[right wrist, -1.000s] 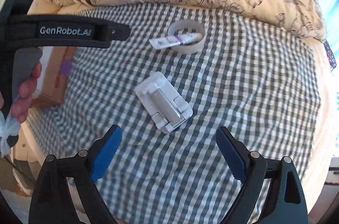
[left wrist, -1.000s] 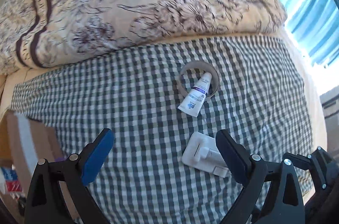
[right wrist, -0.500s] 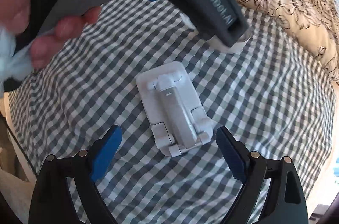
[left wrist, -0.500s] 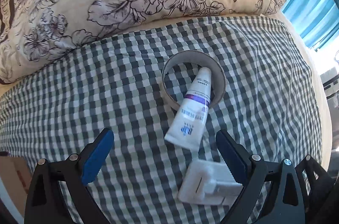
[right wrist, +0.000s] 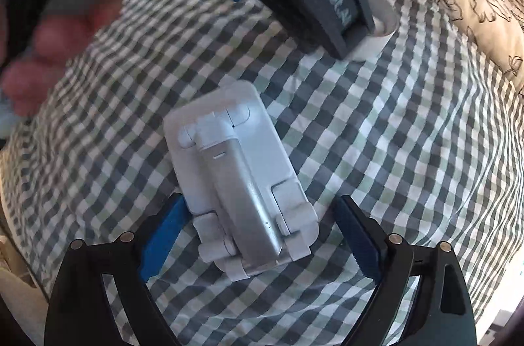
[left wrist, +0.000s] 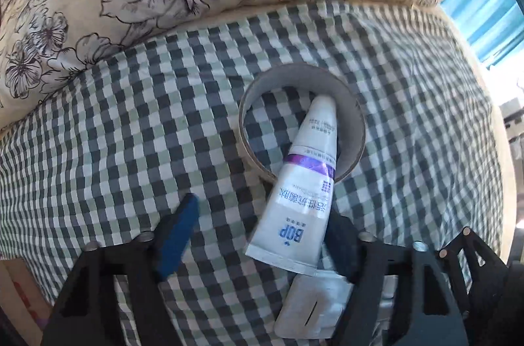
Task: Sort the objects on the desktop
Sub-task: 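Grasp the white tube and tape roll with the left gripper while the right grasps the phone stand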
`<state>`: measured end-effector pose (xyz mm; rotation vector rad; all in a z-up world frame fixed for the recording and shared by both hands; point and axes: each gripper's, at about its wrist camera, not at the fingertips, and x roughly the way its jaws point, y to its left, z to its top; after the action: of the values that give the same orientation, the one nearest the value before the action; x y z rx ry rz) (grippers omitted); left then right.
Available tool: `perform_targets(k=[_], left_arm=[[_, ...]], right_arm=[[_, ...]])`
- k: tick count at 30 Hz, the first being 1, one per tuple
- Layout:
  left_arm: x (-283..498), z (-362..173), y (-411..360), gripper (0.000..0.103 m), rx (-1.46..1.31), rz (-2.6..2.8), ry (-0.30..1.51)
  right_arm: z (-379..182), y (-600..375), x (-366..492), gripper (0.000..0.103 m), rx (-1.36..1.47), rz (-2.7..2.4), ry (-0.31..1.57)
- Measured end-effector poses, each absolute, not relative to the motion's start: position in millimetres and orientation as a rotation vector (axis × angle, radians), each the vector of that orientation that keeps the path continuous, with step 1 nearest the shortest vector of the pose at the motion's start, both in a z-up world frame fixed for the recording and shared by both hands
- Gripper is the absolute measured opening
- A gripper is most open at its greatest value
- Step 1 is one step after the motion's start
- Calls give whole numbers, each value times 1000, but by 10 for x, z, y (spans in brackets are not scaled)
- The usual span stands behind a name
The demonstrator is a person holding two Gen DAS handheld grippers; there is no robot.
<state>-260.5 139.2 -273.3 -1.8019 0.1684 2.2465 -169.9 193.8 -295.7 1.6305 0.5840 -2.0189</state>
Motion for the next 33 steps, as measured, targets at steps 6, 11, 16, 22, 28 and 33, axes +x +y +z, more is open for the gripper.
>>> perform_targets(k=[6, 11, 16, 22, 28, 33], left_arm=[[-2571, -2722, 1377, 8, -1808, 2232, 185], [-2531, -2556, 1409, 4, -1759, 2260, 185], [-2470, -2421, 1448, 2, -1711, 2275, 209], [-2433, -2293, 1514, 1, -1671, 2278, 215], [-2479, -2429, 1538, 1, -1708, 2235, 318], [-2597, -2438, 1541, 32, -1704, 2250, 330]], right_arm=[[-2934, 1915, -1702, 80, 1690, -2029, 559], [-2810, 1977, -1682, 72, 1747, -2031, 474], [-2565, 2253, -1288, 71, 1781, -2071, 370], [-2284, 2350, -829, 70, 1815, -2105, 260], [-2143, 2536, -662, 70, 1820, -2147, 182], [-2123, 2653, -513, 70, 1836, -2153, 135]])
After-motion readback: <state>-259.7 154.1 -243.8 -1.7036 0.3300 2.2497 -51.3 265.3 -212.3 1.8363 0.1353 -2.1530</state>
